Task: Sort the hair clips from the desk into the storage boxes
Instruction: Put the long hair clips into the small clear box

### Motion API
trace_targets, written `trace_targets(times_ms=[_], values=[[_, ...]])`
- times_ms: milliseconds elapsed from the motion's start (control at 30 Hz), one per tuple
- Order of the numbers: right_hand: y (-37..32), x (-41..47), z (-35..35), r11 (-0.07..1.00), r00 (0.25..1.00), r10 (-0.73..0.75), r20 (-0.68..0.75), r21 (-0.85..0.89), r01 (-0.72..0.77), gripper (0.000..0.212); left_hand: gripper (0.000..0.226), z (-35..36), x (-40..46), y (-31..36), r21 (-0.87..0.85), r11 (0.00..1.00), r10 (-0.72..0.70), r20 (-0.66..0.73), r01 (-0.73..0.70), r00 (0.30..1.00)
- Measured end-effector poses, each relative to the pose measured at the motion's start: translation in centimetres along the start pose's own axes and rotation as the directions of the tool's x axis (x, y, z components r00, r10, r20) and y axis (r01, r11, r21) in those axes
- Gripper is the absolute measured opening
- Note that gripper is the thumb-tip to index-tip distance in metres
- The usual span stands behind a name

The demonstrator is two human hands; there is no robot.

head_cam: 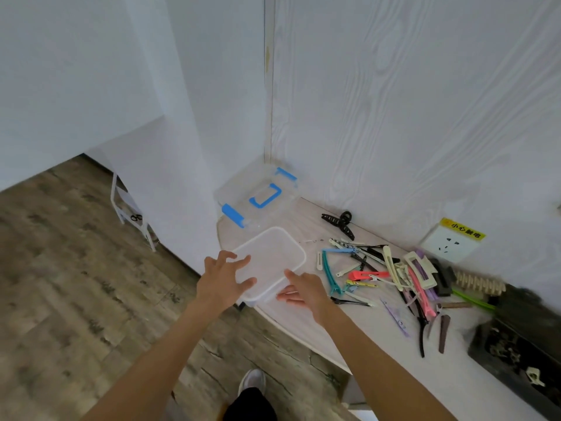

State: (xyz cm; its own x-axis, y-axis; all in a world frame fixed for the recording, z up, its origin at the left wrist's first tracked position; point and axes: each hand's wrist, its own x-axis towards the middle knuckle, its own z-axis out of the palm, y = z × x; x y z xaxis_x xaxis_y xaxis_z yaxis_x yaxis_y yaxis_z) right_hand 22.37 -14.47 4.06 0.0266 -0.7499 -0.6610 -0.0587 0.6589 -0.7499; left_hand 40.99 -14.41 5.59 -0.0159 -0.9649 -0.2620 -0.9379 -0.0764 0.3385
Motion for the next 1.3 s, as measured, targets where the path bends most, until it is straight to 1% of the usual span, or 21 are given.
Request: trace_targets(times_ms=[67, 167, 200, 233, 300, 367, 433, 500, 567, 633, 700, 767, 833, 867, 900, 967, 1067, 1100, 1200, 1233, 1300], values=[[-0.3, 0.0, 0.0, 0.999, 0.999, 0.033, 0.014, 0.000, -0.033, 0.034, 0.068, -0.1, -0.3, 0.2, 0.070, 0.997, 0.023, 0.018, -0.024, 1.000], [-0.9, -0.2, -0.5, 0.997, 0.997, 0.056, 0.060, -0.055, -0.053, 0.038, 0.116, 0.1, -1.1, 0.4, 0.194, 0.979, 0.077, -0.092, -0.058, 0.993], [-1.1, -0.4, -0.7, 0.997, 0.997, 0.046, 0.061, -0.063, -0.042, 0.039, 0.129, 0.2, -1.1, 0.5, 0.241, 0.966, 0.114, -0.089, -0.090, 0.990], [-1.1, -0.5, -0.9, 0.998, 0.998, 0.022, 0.058, -0.067, -0.018, 0.038, 0.133, 0.0, -1.2, 0.7, 0.299, 0.948, 0.118, -0.026, -0.105, 0.993], [-1.1, -1.0, -1.2, 0.995, 0.996, -0.064, 0.065, -0.079, 0.069, 0.033, 0.117, 0.0, -1.3, 1.1, 0.376, 0.920, 0.105, 0.045, -0.114, 0.993], [-0.7, -1.6, -1.6, 0.978, 0.979, -0.173, 0.104, -0.102, 0.183, 0.026, 0.092, -0.3, -1.3, 1.4, 0.342, 0.930, 0.169, -0.066, -0.137, 0.983], [-0.1, -2.1, -2.3, 0.935, 0.948, -0.261, 0.180, -0.199, 0.295, 0.030, 0.072, -0.6, -1.4, 1.3, 0.150, 0.974, 0.196, -0.176, -0.170, 0.965], [0.5, -1.9, -3.2, 0.862, 0.917, -0.302, 0.261, -0.337, 0.379, 0.028, 0.057, -1.6, -1.5, 1.0, -0.164, 0.978, 0.101, -0.150, -0.125, 0.984], [0.7, -1.3, -3.9, 0.735, 0.897, -0.330, 0.293, -0.516, 0.439, 0.027, 0.038, -2.8, -1.0, 0.7, -0.405, 0.914, -0.025, -0.114, -0.024, 0.993], [-0.2, -1.4, -4.2, 0.588, 0.881, -0.330, 0.339, -0.657, 0.473, 0.022, 0.022, -3.6, 0.1, 0.4, -0.585, 0.811, -0.130, -0.179, 0.000, 0.975], [-1.4, -1.5, -4.5, 0.505, 0.864, -0.305, 0.401, -0.701, 0.503, 0.021, 0.022, -4.2, 0.9, 0.4, -0.687, 0.727, -0.219, -0.244, -0.009, 0.945], [-2.6, -1.1, -4.7, 0.537, 0.866, -0.309, 0.393, -0.680, 0.500, 0.020, 0.027, -4.3, 1.2, 0.5, -0.707, 0.707, -0.250, -0.273, -0.018, 0.929], [-3.5, 0.1, -5.1, 0.603, 0.869, -0.432, 0.240, -0.640, 0.476, 0.024, 0.027, -4.0, 0.9, 0.7, -0.701, 0.713, -0.244, -0.275, -0.020, 0.930], [-4.0, 1.0, -5.6, 0.585, 0.852, -0.502, 0.146, -0.669, 0.460, 0.028, 0.026, -3.8, 0.9, 0.8, -0.707, 0.707, -0.243, -0.275, -0.024, 0.930], [-4.5, 1.9, -6.0, 0.519, 0.828, -0.551, 0.099, -0.736, 0.433, 0.031, 0.023, -3.7, 0.8, 0.8, -0.718, 0.695, -0.248, -0.276, -0.028, 0.929], [-5.3, 3.9, -7.0, 0.302, 0.836, -0.529, 0.143, -0.889, 0.343, 0.047, 0.019, -3.7, 0.9, 0.8, -0.736, 0.675, -0.257, -0.284, -0.038, 0.924], [-5.7, 6.9, -7.3, -0.072, 0.936, -0.260, 0.238, -0.971, 0.227, 0.080, 0.014, -3.9, 1.1, 0.8, -0.754, 0.654, -0.250, -0.293, -0.062, 0.923], [-5.7, 7.7, -7.2, -0.122, 0.950, -0.202, 0.239, -0.968, 0.217, 0.085, 0.013, -4.0, 1.3, 0.9, -0.758, 0.648, -0.239, -0.296, -0.075, 0.925], [-4.5, 9.0, -7.3, -0.112, 0.955, -0.179, 0.236, -0.969, 0.219, 0.083, 0.009, -4.0, 1.8, 1.4, -0.755, 0.650, -0.215, -0.295, -0.089, 0.931], [-4.1, 8.9, -7.6, -0.129, 0.937, -0.234, 0.259, -0.964, 0.234, 0.076, 0.008, -4.0, 2.0, 1.6, -0.750, 0.656, -0.217, -0.294, -0.084, 0.931], [-3.7, 8.5, -8.7, -0.204, 0.846, -0.407, 0.343, -0.937, 0.282, 0.050, 0.007, -4.0, 2.5, 2.1, -0.735, 0.674, -0.219, -0.299, -0.078, 0.929]])
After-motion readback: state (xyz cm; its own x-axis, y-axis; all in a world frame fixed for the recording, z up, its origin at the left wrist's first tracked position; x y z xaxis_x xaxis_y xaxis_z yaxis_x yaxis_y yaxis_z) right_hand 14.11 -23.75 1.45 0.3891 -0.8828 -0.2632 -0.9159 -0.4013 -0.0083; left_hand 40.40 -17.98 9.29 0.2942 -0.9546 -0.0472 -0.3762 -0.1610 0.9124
